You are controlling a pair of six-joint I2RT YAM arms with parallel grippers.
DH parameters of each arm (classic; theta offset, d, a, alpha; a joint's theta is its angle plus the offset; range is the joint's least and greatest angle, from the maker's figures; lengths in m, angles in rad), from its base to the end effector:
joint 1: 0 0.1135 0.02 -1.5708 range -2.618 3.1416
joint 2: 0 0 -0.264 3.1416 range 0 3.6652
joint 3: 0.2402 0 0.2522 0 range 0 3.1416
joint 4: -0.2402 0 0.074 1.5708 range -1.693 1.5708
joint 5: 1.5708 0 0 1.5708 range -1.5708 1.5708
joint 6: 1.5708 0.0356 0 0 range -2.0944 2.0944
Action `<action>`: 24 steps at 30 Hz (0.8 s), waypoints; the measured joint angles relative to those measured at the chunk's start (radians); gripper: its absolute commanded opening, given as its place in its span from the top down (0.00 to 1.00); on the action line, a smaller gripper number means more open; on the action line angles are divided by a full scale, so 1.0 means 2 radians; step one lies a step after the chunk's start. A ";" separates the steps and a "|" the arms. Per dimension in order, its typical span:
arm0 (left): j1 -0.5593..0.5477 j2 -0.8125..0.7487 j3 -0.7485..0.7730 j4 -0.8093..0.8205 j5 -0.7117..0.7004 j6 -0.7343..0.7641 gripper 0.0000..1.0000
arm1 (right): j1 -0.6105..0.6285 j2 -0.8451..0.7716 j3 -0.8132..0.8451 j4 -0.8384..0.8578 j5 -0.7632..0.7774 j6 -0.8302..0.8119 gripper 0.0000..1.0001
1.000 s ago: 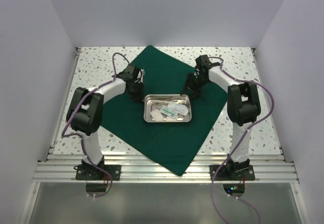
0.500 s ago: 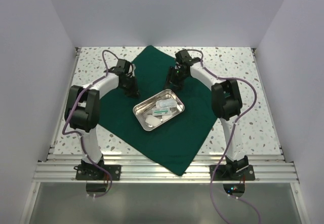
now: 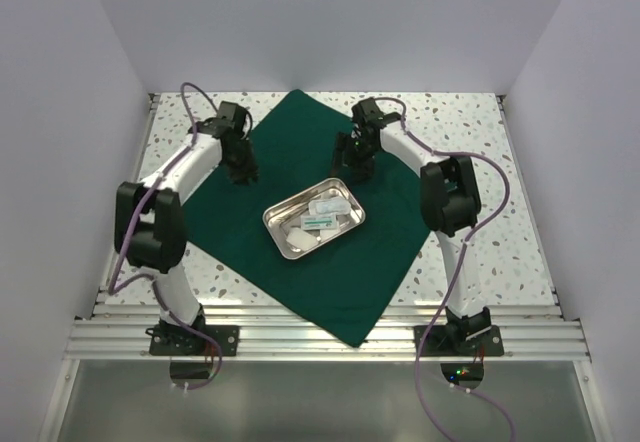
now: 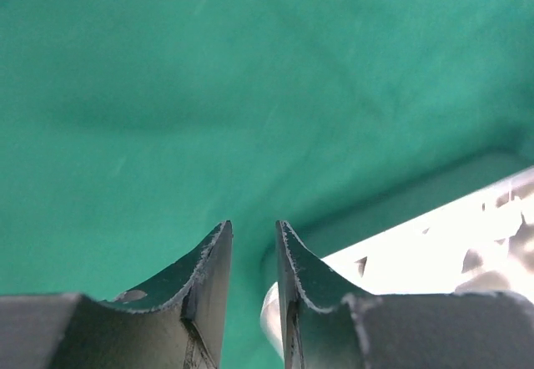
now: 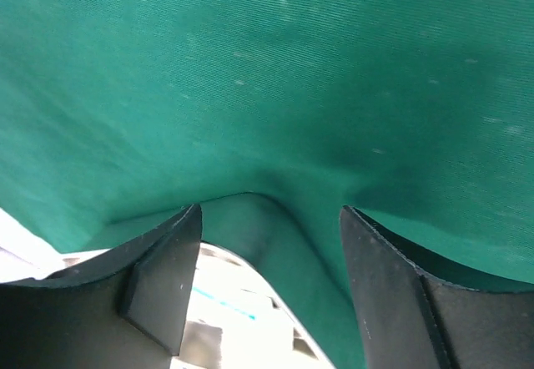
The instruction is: Prepare the surgical pack
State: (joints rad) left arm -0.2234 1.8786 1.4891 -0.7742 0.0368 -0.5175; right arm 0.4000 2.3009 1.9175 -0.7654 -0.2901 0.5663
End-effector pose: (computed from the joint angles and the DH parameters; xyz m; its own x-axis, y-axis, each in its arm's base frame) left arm 0.3827 -0.0883 0.2270 -0.8948 -0.3037 -0.3274 -0.2382 0.9447 -0.2252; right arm 0.4473 0.2002 0.1756 -0.9672 0.1493 -0.2056 0.0449 0.8969 0.4400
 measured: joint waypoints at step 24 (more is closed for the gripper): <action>-0.050 -0.116 -0.229 0.022 0.101 -0.051 0.91 | 0.006 -0.174 -0.204 0.014 0.018 -0.129 0.43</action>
State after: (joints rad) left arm -0.3241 1.6466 1.0313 -0.7311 0.2379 -0.6186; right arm 0.4114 1.9526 1.5105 -0.7376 -0.2535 0.3088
